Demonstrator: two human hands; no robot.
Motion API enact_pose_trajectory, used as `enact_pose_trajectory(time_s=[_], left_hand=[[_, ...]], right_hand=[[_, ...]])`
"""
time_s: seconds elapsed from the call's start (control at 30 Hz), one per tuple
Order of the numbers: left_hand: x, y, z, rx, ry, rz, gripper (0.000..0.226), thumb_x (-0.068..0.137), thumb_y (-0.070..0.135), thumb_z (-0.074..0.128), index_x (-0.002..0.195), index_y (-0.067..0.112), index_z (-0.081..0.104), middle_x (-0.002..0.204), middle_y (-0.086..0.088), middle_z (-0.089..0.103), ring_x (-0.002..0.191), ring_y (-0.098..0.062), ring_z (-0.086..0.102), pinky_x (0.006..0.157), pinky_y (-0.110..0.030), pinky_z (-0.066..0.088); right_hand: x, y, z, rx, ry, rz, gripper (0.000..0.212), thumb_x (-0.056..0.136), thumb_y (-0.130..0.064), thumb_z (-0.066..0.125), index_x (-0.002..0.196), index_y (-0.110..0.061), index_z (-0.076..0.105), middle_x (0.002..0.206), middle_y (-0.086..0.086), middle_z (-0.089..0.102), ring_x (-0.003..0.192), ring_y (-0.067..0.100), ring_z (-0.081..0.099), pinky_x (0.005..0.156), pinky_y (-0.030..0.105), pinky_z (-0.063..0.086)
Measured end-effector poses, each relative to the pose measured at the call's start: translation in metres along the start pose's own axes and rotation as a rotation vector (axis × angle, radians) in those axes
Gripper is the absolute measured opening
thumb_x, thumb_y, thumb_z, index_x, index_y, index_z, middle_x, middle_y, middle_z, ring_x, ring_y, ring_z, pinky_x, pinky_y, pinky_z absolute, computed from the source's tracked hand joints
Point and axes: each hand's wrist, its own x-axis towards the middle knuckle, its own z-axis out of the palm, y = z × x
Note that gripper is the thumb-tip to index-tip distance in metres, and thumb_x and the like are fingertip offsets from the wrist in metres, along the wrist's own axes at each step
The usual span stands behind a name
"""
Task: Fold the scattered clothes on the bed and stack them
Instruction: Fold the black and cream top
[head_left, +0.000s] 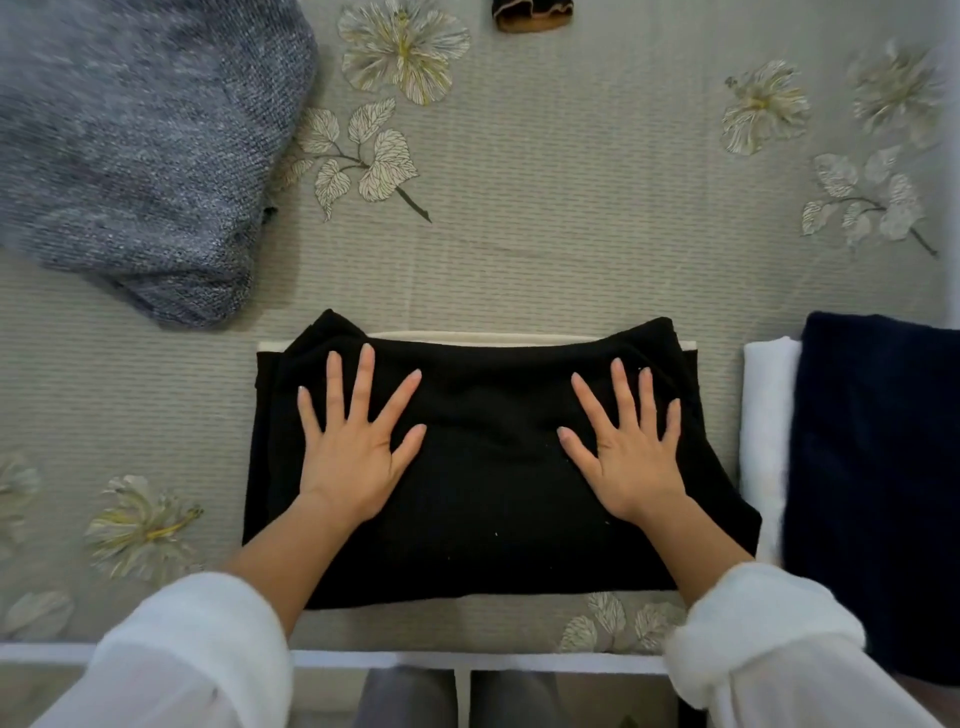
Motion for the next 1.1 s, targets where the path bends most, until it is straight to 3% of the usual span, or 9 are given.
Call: enact_pose_trajectory(time_s=[0.13, 0.27, 0.4, 0.53, 0.6, 0.7, 0.77, 1.0, 1.1], left_hand=[[-0.018, 0.001, -0.009, -0.028, -0.016, -0.103, 0.058, 0.091, 0.067, 0.003, 0.143, 0.049, -0.016, 0.152, 0.005, -0.034, 0.139, -0.022, -0.033, 0.11, -0.058, -0.014], [-0.043, -0.011, -0.021, -0.053, -0.102, -0.249, 0.062, 0.093, 0.061, 0.017, 0.141, 0.05, -0.02, 0.155, 0.003, -0.029, 0.143, -0.03, -0.025, 0.107, -0.068, -0.003], [-0.065, -0.033, -0.033, -0.415, -0.11, -0.569, 0.084, 0.09, 0.059, 0.043, 0.149, 0.037, -0.014, 0.159, -0.012, -0.011, 0.145, -0.039, -0.003, 0.113, -0.059, 0.012], [-0.076, -0.041, -0.037, -0.896, -0.068, -0.821, 0.102, 0.08, 0.051, 0.066, 0.153, 0.022, 0.001, 0.153, -0.018, 0.025, 0.14, -0.035, 0.027, 0.115, -0.048, 0.023], [-0.077, -0.035, -0.046, -1.05, -0.044, -0.88, 0.088, 0.08, 0.042, 0.064, 0.15, 0.018, 0.017, 0.144, -0.013, 0.042, 0.128, -0.034, 0.044, 0.107, -0.046, 0.036], [-0.08, -0.024, -0.066, -1.128, -0.04, -0.861, 0.037, 0.085, 0.021, 0.061, 0.12, 0.009, 0.056, 0.113, -0.013, 0.063, 0.092, -0.026, 0.06, 0.078, -0.036, 0.048], [-0.086, -0.015, -0.084, -1.13, -0.014, -0.796, 0.019, 0.085, 0.015, 0.061, 0.104, 0.011, 0.062, 0.096, -0.012, 0.066, 0.08, -0.022, 0.06, 0.069, -0.033, 0.047], [-0.103, 0.033, -0.139, -0.888, 0.01, -0.453, 0.014, 0.089, 0.01, 0.057, 0.102, 0.011, 0.062, 0.085, -0.009, 0.066, 0.078, -0.025, 0.062, 0.073, -0.038, 0.05], [-0.095, 0.064, -0.166, -0.818, 0.018, -0.301, 0.009, 0.091, 0.011, 0.055, 0.097, 0.012, 0.062, 0.082, -0.009, 0.064, 0.076, -0.023, 0.061, 0.07, -0.037, 0.049]], right_hand=[[-0.013, 0.012, -0.009, 0.028, 0.095, -0.051, 0.061, 0.089, -0.063, 0.01, 0.147, -0.051, 0.0, 0.161, -0.007, -0.013, 0.145, 0.016, -0.019, 0.113, 0.05, -0.012], [-0.039, 0.044, -0.008, 0.261, 0.337, 0.153, 0.062, 0.093, -0.018, 0.05, 0.15, -0.028, 0.027, 0.158, 0.009, 0.019, 0.143, 0.028, 0.017, 0.111, 0.054, 0.018], [-0.05, 0.065, -0.012, 0.822, 0.2, 0.404, 0.08, 0.085, -0.013, 0.07, 0.15, -0.011, 0.023, 0.149, 0.014, 0.036, 0.136, 0.028, 0.038, 0.113, 0.04, 0.031], [-0.053, 0.068, -0.024, 0.897, 0.071, 0.537, 0.058, 0.083, -0.022, 0.073, 0.134, -0.007, 0.049, 0.13, 0.013, 0.058, 0.113, 0.028, 0.057, 0.096, 0.037, 0.046], [-0.057, 0.063, -0.035, 1.029, 0.022, 0.607, 0.051, 0.083, -0.018, 0.071, 0.129, -0.005, 0.054, 0.118, 0.013, 0.063, 0.099, 0.027, 0.061, 0.084, 0.034, 0.048], [-0.066, 0.057, -0.055, 1.159, -0.033, 0.622, 0.038, 0.085, -0.011, 0.067, 0.121, -0.005, 0.06, 0.097, 0.009, 0.066, 0.087, 0.024, 0.062, 0.08, 0.033, 0.049], [-0.076, 0.052, -0.07, 1.213, -0.036, 0.578, 0.03, 0.084, -0.01, 0.067, 0.114, -0.011, 0.063, 0.101, 0.009, 0.068, 0.091, 0.025, 0.063, 0.085, 0.037, 0.052], [-0.151, 0.043, -0.112, 1.327, 0.106, 0.477, 0.024, 0.086, -0.007, 0.064, 0.109, -0.016, 0.064, 0.106, 0.004, 0.068, 0.096, 0.019, 0.064, 0.079, 0.03, 0.051], [-0.19, 0.056, -0.123, 1.388, 0.198, 0.522, 0.019, 0.087, -0.009, 0.063, 0.102, -0.02, 0.065, 0.102, 0.004, 0.069, 0.096, 0.022, 0.065, 0.084, 0.036, 0.053]])
